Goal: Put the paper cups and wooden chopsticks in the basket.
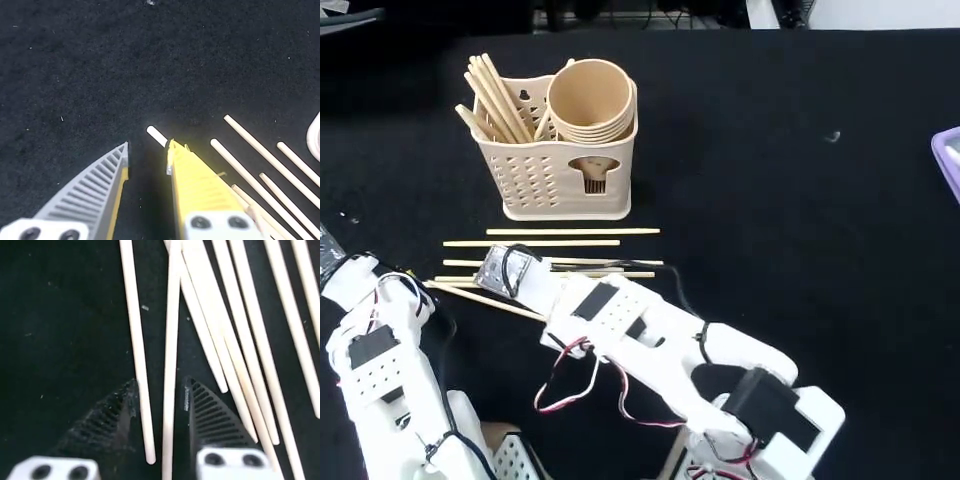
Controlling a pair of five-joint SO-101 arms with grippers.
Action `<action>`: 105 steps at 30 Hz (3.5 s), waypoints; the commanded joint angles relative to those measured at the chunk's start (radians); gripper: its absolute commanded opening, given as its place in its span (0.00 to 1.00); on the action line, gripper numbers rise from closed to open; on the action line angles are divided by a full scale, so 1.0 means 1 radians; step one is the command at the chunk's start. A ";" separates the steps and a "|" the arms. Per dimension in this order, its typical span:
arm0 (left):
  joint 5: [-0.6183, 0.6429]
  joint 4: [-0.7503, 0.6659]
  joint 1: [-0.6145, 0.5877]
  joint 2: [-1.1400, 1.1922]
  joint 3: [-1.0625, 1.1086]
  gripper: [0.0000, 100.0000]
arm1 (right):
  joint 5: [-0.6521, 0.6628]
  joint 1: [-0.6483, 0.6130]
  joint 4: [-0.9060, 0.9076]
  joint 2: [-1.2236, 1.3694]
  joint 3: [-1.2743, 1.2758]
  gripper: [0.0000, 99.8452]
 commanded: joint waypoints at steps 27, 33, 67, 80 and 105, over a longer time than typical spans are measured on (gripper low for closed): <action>0.003 -0.017 0.015 -0.018 -0.027 0.14 | 0.005 -0.052 0.011 0.071 -0.090 0.01; 0.002 -0.017 0.015 -0.018 -0.022 0.14 | 0.006 -0.037 0.207 -0.105 -0.128 0.01; 0.003 -0.080 0.016 -0.018 0.012 0.14 | -0.261 0.201 -0.577 -0.255 -0.559 0.01; 0.003 -0.081 0.018 -0.018 0.012 0.14 | -0.262 0.262 -0.585 0.156 -0.931 0.01; 0.003 -0.081 0.018 -0.018 0.010 0.14 | -0.262 0.250 -0.585 -0.102 -0.461 0.01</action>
